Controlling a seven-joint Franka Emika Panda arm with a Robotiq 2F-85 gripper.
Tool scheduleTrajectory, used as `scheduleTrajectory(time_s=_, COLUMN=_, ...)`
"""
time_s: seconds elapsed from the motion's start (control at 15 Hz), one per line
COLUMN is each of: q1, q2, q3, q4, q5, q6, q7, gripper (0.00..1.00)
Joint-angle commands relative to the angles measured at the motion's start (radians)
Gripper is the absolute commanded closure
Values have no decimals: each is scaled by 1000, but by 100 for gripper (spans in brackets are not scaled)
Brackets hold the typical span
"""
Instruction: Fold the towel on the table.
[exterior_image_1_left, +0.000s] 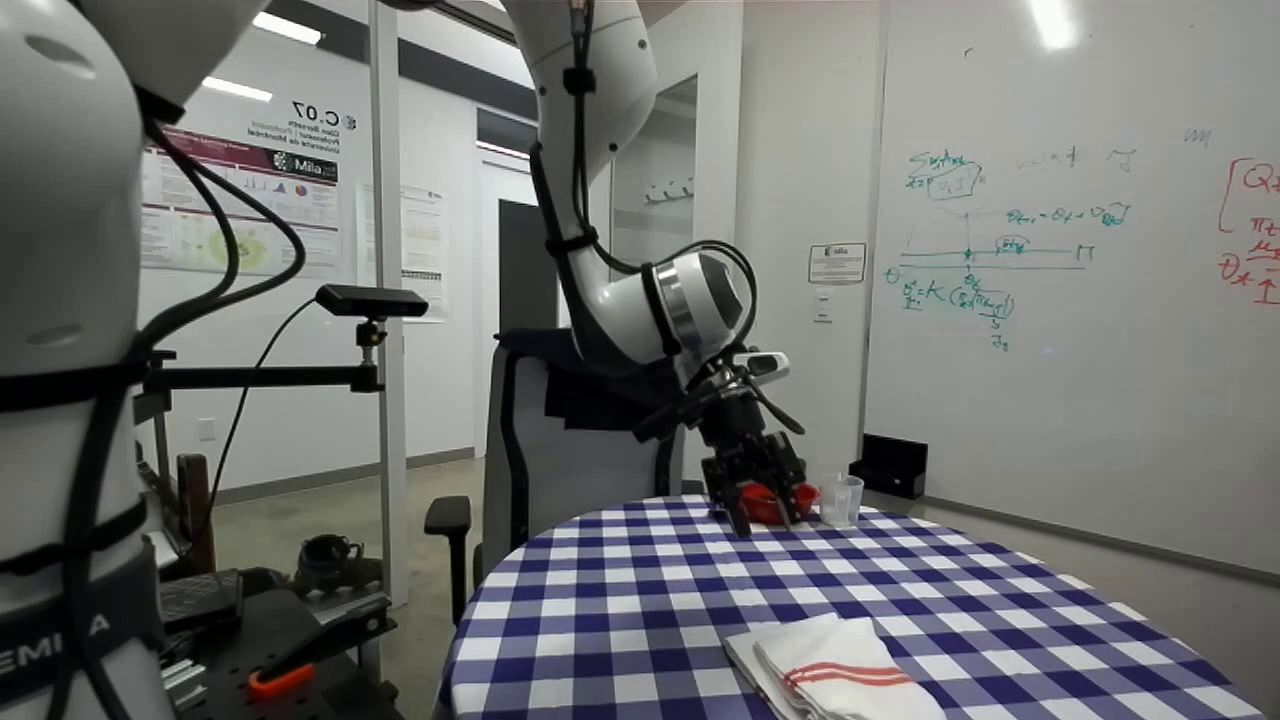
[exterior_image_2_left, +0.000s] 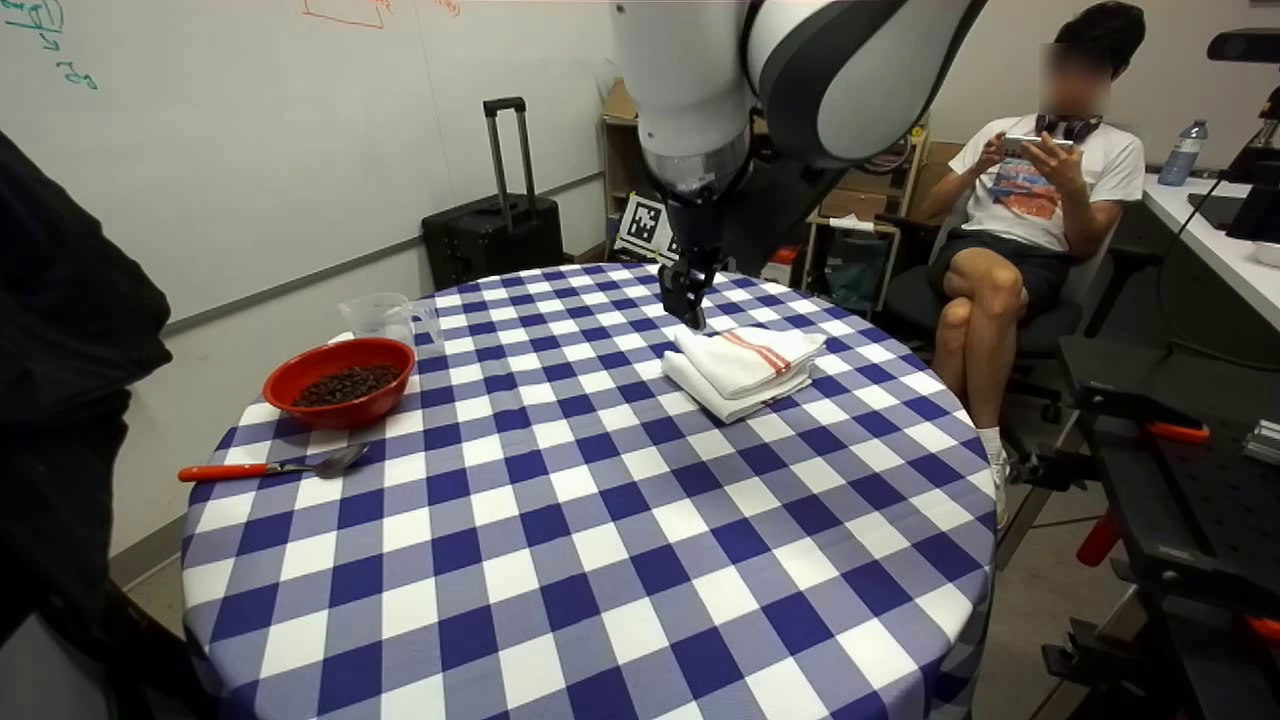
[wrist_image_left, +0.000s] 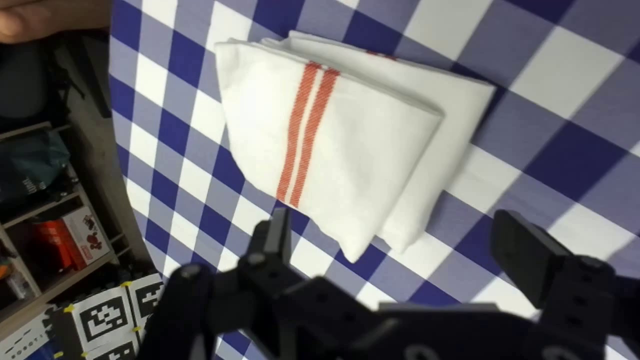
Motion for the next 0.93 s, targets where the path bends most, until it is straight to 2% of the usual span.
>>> scheduleTrajectory(time_s=0.0, q1=43, q2=-228, q3=27, q4=-173, q5=101, q6=43, q7=70, gripper=0)
scheduleTrajectory(time_s=0.2, q1=85, q2=-391, q3=55, q4=-269, q5=101, q6=36, q7=133, gripper=0)
scheduleTrajectory(time_s=0.33, q1=94, q2=-503, q3=99, q4=-324, q5=112, q6=3, q7=168, gripper=0)
scheduleTrajectory(time_s=0.4, q1=65, q2=-370, q3=95, q4=-227, q5=87, q6=14, q7=135, gripper=0)
scheduleTrajectory(time_s=0.6, q1=59, q2=-482, q3=137, q4=-298, q5=92, q6=3, q7=156, gripper=0)
scheduleTrajectory(time_s=0.87, q1=54, q2=-494, q3=138, q4=-317, q5=93, q6=3, q7=156, gripper=0)
